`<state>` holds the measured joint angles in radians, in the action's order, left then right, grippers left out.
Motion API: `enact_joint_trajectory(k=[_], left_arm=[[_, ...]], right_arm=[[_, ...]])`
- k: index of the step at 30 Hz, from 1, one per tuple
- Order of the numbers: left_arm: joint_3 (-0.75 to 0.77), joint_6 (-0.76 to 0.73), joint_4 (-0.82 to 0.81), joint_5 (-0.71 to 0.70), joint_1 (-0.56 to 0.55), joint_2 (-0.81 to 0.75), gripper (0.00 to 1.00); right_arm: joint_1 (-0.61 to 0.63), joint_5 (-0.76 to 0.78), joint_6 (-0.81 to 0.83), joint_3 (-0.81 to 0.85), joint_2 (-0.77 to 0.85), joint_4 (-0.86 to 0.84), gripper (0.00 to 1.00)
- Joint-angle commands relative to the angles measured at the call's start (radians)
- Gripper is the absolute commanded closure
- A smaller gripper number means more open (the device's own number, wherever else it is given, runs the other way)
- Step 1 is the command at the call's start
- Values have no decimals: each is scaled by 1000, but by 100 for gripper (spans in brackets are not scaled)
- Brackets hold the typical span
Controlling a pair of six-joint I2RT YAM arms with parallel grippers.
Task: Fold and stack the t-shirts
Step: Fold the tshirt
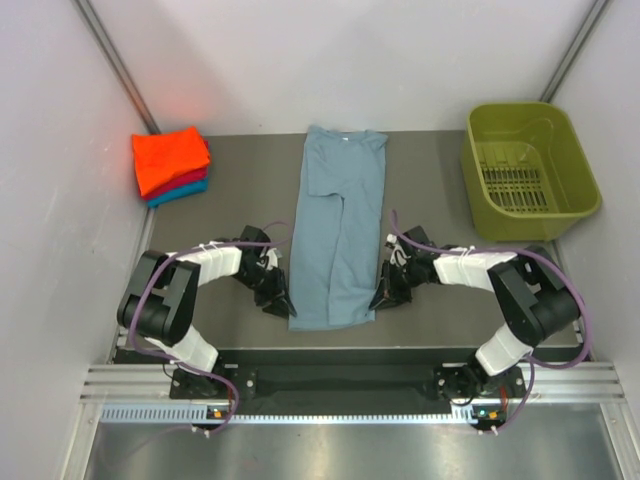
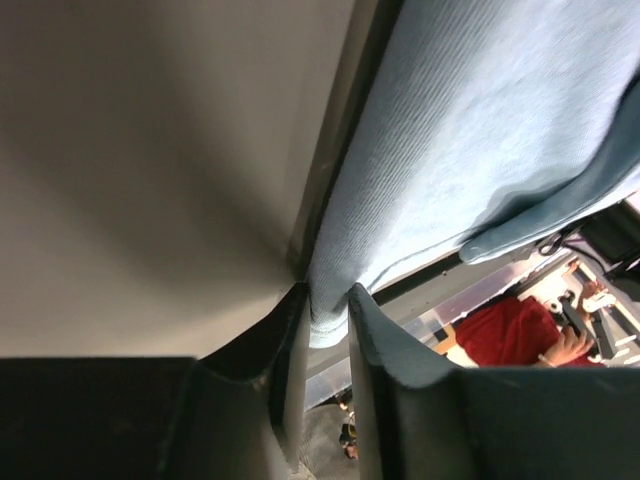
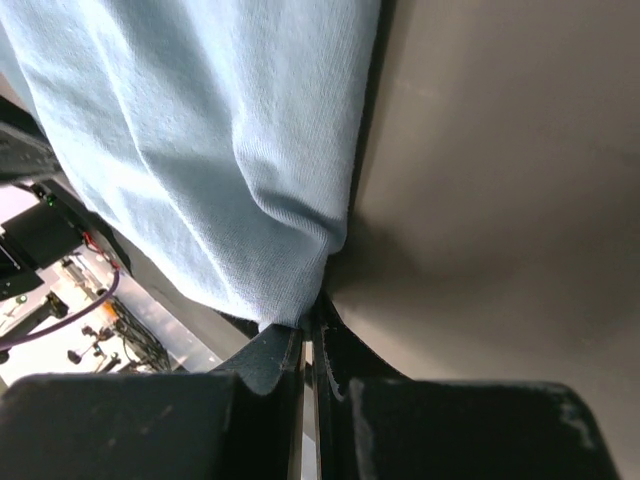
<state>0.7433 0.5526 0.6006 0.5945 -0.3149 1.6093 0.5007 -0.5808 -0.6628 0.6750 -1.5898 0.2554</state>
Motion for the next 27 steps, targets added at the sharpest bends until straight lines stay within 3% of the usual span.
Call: enact_joint_trajectory(k=[1,4,7,8,15,27], left_arm=[[-13,15,-28,45,-15,-15,74],[-4,20,-36,57,-16,-12,80],[10,15,-32,64,-16,-15,98],[13,10,-22,64,-16,-20,100],[85,-71,54,91,-16,-80,100],[405,-215,110,1,20,-75,100]], right_arm=[[-13,16,11,40,-9,-25,100],[-13,16,12,40,-10,-27,100],[-13,16,15,41,-6,-28,100],[-13,15,17,41,-3,-27,100],[-14,15,81,75,96,54,100],[-67,84,141,211,225,108,100]])
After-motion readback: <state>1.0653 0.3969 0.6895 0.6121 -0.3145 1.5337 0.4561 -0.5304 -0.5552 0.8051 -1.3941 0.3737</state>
